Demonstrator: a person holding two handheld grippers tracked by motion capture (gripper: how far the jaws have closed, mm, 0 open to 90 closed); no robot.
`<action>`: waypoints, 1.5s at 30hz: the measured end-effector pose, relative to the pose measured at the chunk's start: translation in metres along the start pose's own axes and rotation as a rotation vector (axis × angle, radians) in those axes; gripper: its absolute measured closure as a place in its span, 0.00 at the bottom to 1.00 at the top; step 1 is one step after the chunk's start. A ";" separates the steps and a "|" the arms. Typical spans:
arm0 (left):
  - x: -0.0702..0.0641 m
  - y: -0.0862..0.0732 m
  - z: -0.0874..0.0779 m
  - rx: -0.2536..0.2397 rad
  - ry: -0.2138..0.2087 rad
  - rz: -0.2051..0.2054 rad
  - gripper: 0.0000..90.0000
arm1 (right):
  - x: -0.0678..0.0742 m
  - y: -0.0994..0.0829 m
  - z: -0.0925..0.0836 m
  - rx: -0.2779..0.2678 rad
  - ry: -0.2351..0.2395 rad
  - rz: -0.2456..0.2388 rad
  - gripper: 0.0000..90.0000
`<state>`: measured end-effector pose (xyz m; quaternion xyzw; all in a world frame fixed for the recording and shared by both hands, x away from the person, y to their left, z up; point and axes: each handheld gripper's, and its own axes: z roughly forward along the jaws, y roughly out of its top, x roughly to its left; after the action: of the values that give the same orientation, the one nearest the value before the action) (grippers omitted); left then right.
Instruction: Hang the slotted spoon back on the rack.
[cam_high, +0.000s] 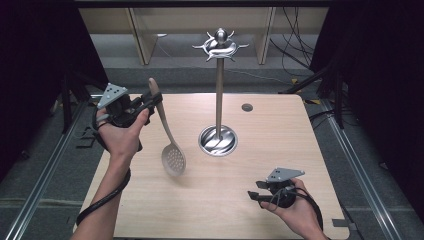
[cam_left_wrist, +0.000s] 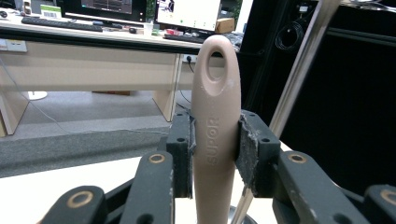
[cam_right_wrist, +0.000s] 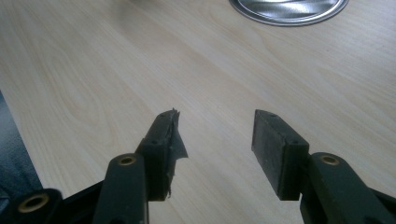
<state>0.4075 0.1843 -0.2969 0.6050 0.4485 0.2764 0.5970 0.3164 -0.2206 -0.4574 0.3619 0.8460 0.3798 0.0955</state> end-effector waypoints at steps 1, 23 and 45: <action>-0.002 0.000 0.001 0.002 -0.001 0.002 0.75 | 0.000 0.000 0.000 0.000 -0.001 0.000 0.57; -0.032 0.000 0.016 0.012 -0.040 0.059 0.75 | -0.001 0.001 -0.002 -0.025 -0.021 -0.007 0.57; -0.056 0.015 0.033 0.026 -0.076 0.136 0.75 | 0.000 0.000 -0.002 -0.025 -0.014 0.005 0.57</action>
<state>0.4141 0.1214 -0.2759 0.6521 0.3868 0.2872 0.5854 0.3159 -0.2219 -0.4555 0.3653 0.8395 0.3883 0.1049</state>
